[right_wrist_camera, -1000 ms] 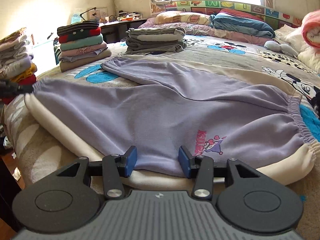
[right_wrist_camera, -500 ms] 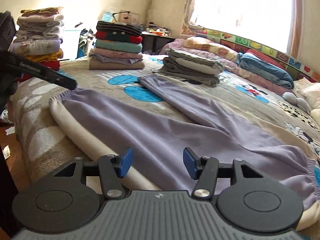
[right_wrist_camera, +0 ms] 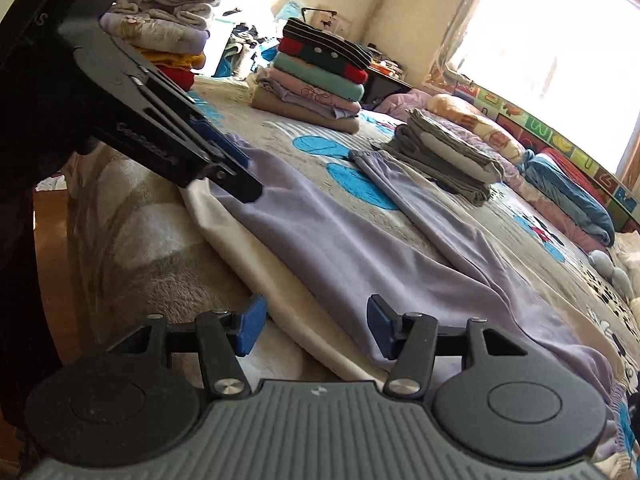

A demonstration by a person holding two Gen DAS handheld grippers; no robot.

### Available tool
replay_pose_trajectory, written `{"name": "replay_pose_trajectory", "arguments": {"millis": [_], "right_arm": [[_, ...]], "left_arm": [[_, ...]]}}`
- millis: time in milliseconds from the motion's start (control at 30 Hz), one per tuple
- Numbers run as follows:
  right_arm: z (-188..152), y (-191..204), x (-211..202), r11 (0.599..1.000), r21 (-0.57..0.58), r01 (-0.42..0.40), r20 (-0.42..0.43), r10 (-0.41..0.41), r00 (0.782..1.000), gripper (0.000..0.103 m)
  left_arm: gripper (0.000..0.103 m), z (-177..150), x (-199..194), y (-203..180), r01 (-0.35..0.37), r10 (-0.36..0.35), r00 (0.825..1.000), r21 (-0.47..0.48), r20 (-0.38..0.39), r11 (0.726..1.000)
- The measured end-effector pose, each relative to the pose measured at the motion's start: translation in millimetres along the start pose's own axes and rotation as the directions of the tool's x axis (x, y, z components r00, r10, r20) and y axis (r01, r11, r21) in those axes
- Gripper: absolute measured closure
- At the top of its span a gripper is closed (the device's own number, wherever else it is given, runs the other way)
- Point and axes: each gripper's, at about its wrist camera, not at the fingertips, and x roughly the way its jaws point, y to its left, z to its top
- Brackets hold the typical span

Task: Fold clothes
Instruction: 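Grasp the pants edge with the left gripper beside the open right gripper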

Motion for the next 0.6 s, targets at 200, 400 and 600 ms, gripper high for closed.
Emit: {"name": "replay_pose_trajectory", "arguments": {"millis": [200,400,600], "right_arm": [[-6,-1,8,0.999,0.03,-0.023,-0.003,0.023,1.0,0.03],[-11,18,-13,0.99,-0.067,-0.128,-0.045,0.125,0.991,0.036],[-16,4,-27,0.997,-0.058,-0.053,-0.046,0.05,0.998,0.034]], "left_arm": [[0.075,0,6,-14,0.066,-0.066,0.998,0.045,-0.014,0.997],[0.074,-10,9,-27,0.068,-0.064,0.997,0.137,-0.039,0.988],[0.074,-6,11,-38,0.108,-0.103,0.994,0.184,-0.034,0.977]]}}
